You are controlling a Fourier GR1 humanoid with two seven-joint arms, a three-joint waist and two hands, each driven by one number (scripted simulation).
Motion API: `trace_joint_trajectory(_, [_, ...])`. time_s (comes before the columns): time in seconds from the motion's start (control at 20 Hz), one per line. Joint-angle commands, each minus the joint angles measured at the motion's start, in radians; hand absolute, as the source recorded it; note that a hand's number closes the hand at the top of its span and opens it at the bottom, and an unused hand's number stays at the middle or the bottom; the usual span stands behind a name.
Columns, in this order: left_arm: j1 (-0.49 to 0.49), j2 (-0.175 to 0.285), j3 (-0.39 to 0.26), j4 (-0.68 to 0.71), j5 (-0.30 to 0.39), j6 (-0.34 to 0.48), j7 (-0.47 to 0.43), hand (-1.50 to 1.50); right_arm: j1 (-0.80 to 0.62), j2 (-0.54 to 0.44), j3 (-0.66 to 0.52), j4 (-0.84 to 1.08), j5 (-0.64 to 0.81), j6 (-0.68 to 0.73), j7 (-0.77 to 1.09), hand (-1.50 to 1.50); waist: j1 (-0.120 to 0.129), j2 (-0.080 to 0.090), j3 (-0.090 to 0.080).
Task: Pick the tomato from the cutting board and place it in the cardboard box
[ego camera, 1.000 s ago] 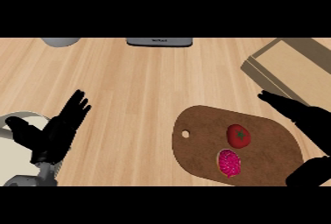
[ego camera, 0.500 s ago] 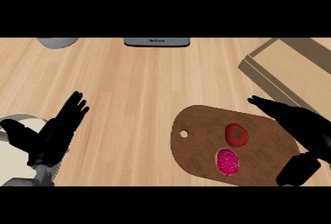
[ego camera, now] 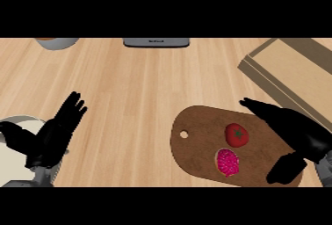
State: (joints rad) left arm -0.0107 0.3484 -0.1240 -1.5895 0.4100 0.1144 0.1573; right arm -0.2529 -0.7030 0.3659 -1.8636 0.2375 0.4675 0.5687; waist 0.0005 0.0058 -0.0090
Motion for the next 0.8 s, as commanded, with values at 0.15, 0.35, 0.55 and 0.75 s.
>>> trace_joint_trajectory(0.15, [0.011, 0.094, 0.113, -0.008, 0.017, -0.044, -0.001, 0.0, -0.034, 0.075, 0.012, 0.032, 0.081, -0.014, -0.032, -1.5, 0.01, -0.006, 0.009])
trace_joint_trajectory(0.35, [-0.057, 0.046, 0.087, 0.004, -0.019, 0.012, 0.026, 0.0, -0.052, 0.103, 0.059, 0.037, 0.143, 0.025, 0.024, -1.5, 0.006, -0.005, 0.009])
trace_joint_trajectory(0.55, [-0.005, 0.093, 0.126, -0.028, 0.02, -0.041, 0.029, 0.0, -0.037, 0.119, 0.056, 0.062, 0.17, 0.021, -0.001, -1.5, 0.008, -0.006, 0.009])
trace_joint_trajectory(0.75, [-0.033, 0.068, 0.129, 0.016, 0.018, -0.026, 0.028, 0.0, -0.054, 0.129, 0.035, 0.094, 0.171, 0.055, 0.011, -1.5, 0.005, -0.005, 0.009])
